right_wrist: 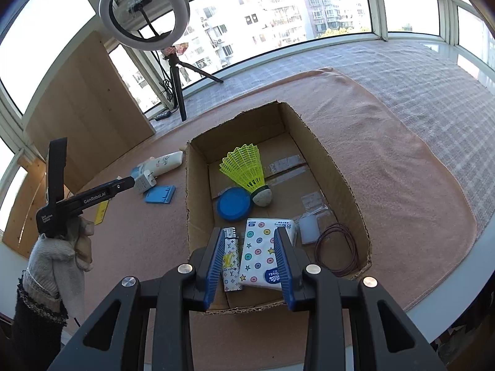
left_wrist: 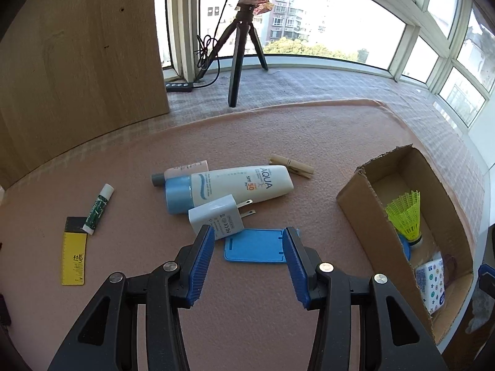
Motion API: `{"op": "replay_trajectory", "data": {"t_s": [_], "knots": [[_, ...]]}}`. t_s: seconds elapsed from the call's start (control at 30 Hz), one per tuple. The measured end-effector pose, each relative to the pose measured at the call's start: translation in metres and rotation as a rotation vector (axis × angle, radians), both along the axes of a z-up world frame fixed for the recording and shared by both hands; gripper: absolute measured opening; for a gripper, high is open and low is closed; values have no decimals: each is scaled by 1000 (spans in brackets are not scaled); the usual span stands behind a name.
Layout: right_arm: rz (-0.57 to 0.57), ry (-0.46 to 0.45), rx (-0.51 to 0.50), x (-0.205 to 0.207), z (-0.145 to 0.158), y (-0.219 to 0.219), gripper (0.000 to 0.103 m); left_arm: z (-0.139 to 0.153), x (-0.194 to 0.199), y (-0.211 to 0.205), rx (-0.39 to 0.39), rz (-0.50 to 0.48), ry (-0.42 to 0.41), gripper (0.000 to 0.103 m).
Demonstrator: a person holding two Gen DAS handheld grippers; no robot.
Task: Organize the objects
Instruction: 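Move the left tool to the white charger and grasp it, then lift the white charger with the left tool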
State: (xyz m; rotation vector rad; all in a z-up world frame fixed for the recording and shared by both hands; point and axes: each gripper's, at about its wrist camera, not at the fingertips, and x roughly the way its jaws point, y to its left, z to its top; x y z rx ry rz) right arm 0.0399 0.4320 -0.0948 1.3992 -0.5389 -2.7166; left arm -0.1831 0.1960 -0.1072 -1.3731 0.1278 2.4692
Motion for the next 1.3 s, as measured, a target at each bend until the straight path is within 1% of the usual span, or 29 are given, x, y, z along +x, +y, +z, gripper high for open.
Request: {"op": "replay_trajectory", "data": {"t_s": [0.13, 0.3, 0.47, 0.67, 0.83, 0.93, 1.23, 1.3], "knots": [[-10, -8, 3, 2, -1, 3, 30, -9, -22, 8, -40, -6, -9, 49], [-31, -23, 6, 4, -4, 8, 30, -22, -46, 17, -60, -10, -39, 48], [-47, -41, 7, 5, -9, 13, 30, -35, -61, 17, -77, -10, -74, 37], [-43, -54, 8, 2, -12, 11, 30, -39, -63, 9, -73, -1, -80, 30], [-18, -51, 9, -3, -10, 0, 30, -39, -57, -3, -83, -2, -87, 27], [1, -46, 5, -6, -7, -6, 30, -39, -49, -9, -67, -4, -96, 27], [58, -25, -3, -13, 2, -29, 30, -40, -1, -37, 23, -12, -129, 27], [74, -21, -4, -15, 3, -35, 30, -42, 15, -43, 65, -10, -146, 27]]}}
